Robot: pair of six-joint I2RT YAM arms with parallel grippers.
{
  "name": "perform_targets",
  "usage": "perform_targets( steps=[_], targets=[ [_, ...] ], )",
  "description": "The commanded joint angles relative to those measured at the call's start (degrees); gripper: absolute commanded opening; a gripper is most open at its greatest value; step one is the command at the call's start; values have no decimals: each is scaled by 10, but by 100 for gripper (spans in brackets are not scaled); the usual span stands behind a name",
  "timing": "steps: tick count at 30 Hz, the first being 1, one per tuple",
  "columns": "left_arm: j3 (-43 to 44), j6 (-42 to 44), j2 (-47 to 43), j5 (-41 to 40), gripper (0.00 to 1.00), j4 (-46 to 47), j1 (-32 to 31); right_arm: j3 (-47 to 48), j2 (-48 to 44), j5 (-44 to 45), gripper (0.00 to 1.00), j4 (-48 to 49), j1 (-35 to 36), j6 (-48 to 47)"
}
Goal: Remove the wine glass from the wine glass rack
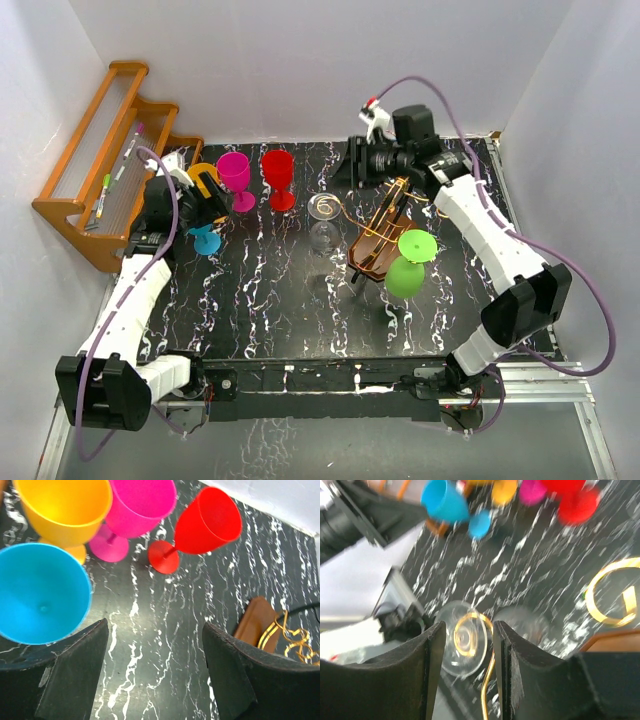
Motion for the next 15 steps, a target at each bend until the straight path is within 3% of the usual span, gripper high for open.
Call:
perform_targets(
  steps=[1, 15],
  targets=[
    [-1, -3, 5, 78, 73, 42, -15, -47, -56, -119, 45, -9, 5, 66],
    [16, -21, 29, 140, 71, 38, -25, -95, -90, -79, 44, -27, 5, 66]
  ],
)
